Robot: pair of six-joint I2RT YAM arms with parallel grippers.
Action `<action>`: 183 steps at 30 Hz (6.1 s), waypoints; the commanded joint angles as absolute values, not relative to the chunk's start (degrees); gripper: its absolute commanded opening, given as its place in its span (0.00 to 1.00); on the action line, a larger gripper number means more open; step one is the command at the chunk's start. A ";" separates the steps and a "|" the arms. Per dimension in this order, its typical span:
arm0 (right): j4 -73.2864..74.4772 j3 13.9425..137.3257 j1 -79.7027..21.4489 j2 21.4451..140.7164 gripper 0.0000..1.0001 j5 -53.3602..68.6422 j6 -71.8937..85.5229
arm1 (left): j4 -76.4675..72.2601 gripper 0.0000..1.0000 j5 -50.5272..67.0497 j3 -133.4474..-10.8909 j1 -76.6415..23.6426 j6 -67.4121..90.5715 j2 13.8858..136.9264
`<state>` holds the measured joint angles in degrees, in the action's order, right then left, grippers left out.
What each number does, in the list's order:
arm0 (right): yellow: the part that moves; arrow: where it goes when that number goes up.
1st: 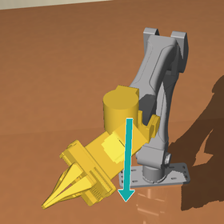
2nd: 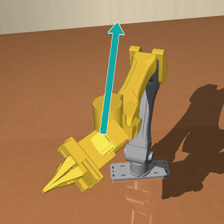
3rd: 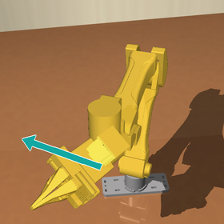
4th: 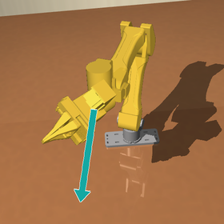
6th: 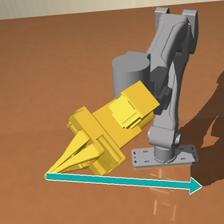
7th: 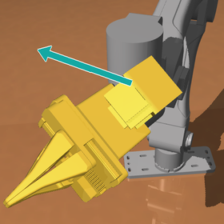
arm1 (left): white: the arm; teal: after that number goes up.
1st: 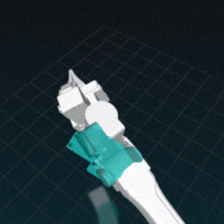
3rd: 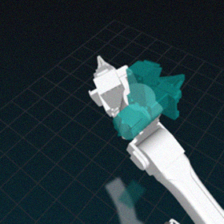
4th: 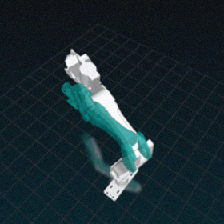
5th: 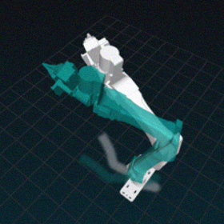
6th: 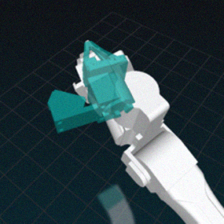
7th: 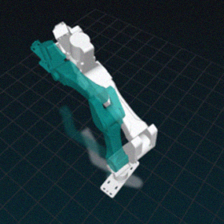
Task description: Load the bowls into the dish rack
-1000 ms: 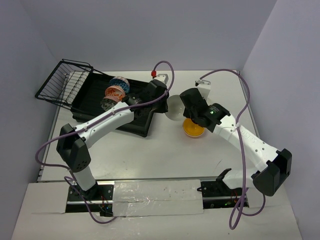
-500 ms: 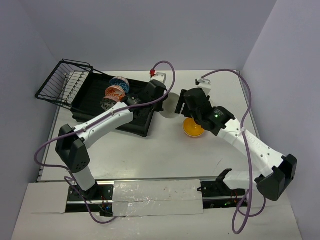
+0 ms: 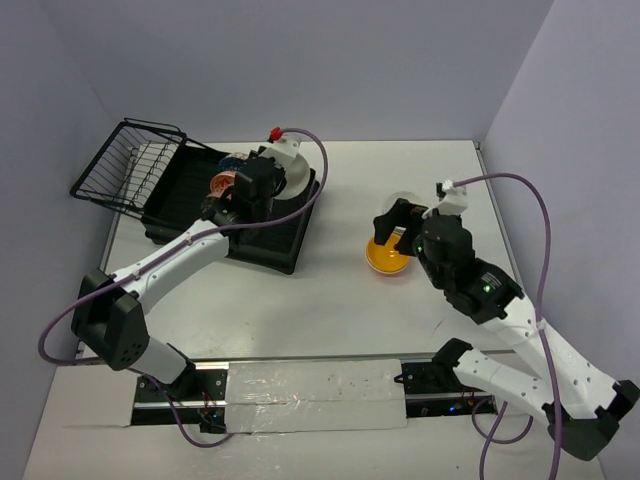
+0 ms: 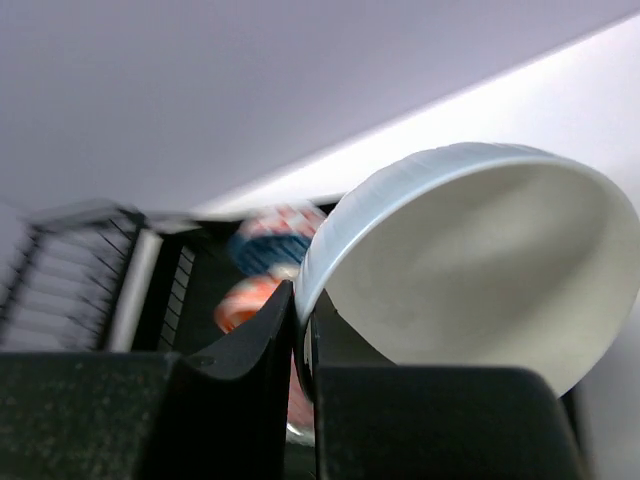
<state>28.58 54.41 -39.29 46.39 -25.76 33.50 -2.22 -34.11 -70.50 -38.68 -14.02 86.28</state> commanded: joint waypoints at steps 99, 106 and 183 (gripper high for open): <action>35.77 50.36 -38.58 37.97 1.00 -31.46 25.40 | -77.60 0.00 -11.16 -60.91 -28.74 -71.01 125.07; 35.33 50.01 -38.58 37.88 1.00 -31.20 25.66 | -79.80 0.00 -11.07 -59.68 -29.44 -72.07 124.37; 35.24 48.43 -38.41 29.62 1.00 -31.90 27.07 | -45.90 0.99 -12.04 -44.38 -35.33 -59.86 89.85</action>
